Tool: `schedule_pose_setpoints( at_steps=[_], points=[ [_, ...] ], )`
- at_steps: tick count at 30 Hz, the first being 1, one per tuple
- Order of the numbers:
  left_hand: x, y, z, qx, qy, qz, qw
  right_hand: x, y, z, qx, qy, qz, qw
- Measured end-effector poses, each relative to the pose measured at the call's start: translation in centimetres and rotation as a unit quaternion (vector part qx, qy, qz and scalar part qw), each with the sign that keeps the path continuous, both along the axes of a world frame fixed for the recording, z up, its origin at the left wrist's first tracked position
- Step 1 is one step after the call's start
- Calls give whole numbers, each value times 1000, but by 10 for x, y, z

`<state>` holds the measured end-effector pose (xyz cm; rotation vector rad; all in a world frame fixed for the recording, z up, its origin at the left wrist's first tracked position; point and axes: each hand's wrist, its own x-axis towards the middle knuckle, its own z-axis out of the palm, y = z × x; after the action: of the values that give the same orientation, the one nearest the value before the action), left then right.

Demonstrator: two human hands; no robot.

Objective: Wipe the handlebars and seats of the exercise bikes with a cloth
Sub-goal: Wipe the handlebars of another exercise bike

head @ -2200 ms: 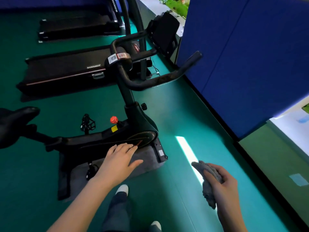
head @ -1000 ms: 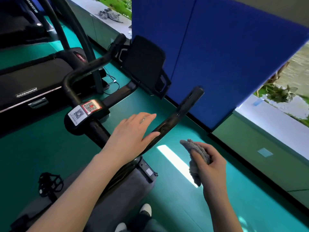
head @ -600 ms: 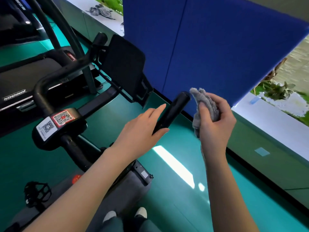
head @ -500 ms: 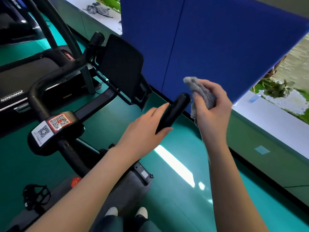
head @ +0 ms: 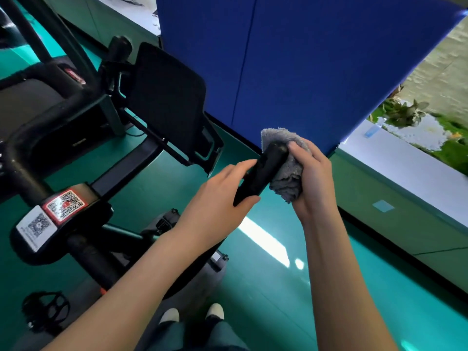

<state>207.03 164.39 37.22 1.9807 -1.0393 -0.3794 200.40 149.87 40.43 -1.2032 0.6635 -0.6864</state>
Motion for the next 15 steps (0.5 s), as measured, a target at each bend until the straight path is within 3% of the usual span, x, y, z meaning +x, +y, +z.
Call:
schedule_pose_setpoints(
  at_steps=[4,10,15],
  points=[
    [1,4,-1,-3,18,-5,1000,-6,20,-19,82,-30,-39,995],
    [1,9,-2,-11,49,2,999,-35,56,-47,-6,52,-63,997],
    [-3,11,-3,-8,57,14,998,-35,51,-35,-112,20,-171,979]
  ],
)
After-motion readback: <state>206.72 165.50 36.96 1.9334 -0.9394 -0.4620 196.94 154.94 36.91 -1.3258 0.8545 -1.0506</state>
